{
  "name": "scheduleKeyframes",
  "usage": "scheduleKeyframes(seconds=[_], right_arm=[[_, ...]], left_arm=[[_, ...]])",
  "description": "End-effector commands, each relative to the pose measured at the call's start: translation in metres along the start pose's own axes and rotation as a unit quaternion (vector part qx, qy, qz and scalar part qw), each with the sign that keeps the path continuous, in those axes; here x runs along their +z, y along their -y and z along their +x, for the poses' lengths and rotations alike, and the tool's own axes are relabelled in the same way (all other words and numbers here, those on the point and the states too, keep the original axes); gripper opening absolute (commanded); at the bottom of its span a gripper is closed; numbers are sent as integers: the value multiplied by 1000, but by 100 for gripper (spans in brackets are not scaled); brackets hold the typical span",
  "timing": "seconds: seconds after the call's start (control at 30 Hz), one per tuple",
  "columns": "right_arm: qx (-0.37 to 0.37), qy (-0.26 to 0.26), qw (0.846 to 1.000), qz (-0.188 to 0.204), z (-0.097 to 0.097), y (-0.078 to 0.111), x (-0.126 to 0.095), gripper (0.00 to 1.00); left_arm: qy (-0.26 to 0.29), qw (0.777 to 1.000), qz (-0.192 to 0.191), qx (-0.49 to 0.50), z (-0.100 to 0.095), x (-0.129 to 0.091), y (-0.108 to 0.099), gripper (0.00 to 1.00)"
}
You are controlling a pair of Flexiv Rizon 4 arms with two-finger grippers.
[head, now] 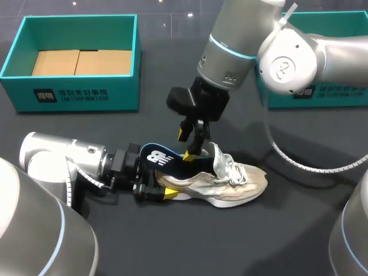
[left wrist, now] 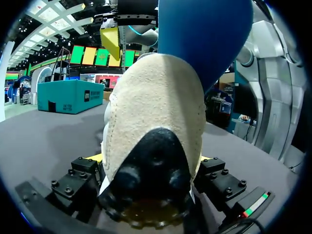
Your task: Take the shoe out of the shoebox, open the shoe tongue, remove and reinsert the insole, then place the shoe into the shoebox
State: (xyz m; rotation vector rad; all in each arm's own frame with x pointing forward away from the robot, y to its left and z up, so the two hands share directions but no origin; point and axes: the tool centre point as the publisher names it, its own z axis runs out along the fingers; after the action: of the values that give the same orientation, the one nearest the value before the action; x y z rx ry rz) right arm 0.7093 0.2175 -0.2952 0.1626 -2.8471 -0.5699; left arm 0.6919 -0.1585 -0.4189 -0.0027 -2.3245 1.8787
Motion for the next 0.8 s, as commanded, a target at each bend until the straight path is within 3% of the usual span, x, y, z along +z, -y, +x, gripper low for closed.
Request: scheduleKeyframes(seconds=[0.03, 0.3, 0.53, 0.8], right_arm=[[2, 6, 1000, 19, 2, -10, 1, 100], [2, 6, 1000, 19, 2, -10, 1, 100], [67, -49, 996, -43, 5, -12, 1, 100], [115, -65, 989, -64, 9, -12, 5, 100]], left_arm=[[0, 1000, 0, 0, -1, 0, -1, 0], [0, 1000, 0, 0, -1, 0, -1, 0], [0, 1000, 0, 0, -1, 0, -1, 0], [0, 1000, 0, 0, -1, 0, -1, 0]])
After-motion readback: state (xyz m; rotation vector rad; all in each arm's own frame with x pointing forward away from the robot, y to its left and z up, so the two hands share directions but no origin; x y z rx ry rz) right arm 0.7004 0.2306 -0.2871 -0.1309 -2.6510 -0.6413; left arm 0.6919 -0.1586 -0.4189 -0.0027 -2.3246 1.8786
